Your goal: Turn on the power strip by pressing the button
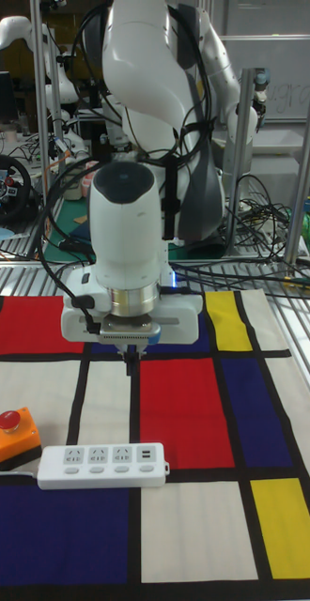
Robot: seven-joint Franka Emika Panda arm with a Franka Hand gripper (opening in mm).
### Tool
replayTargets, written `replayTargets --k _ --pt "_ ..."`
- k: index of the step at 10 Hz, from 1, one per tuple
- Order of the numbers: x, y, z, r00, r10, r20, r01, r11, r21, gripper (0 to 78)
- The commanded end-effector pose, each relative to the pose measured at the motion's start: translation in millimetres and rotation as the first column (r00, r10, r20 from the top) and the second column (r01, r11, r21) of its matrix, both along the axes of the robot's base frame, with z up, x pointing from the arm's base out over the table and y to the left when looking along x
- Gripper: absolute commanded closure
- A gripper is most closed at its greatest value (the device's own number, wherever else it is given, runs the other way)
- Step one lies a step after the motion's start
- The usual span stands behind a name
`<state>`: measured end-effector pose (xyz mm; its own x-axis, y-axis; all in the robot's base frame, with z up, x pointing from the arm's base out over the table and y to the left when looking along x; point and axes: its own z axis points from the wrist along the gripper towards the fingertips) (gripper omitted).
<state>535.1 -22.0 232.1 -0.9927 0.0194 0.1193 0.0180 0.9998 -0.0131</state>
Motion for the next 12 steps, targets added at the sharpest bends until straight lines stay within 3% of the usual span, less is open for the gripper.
replayTargets --k 1,5,12 --pt "15.5 -13.6 -16.1 0.999 0.033 0.011 -0.033 0.999 0.007 77.6" --pt "19.0 -13.4 -26.4 0.999 0.040 0.018 -0.040 0.999 0.002 77.6" --pt "27.5 -5.4 -59.2 0.997 0.057 0.060 -0.057 0.998 -0.001 77.6"
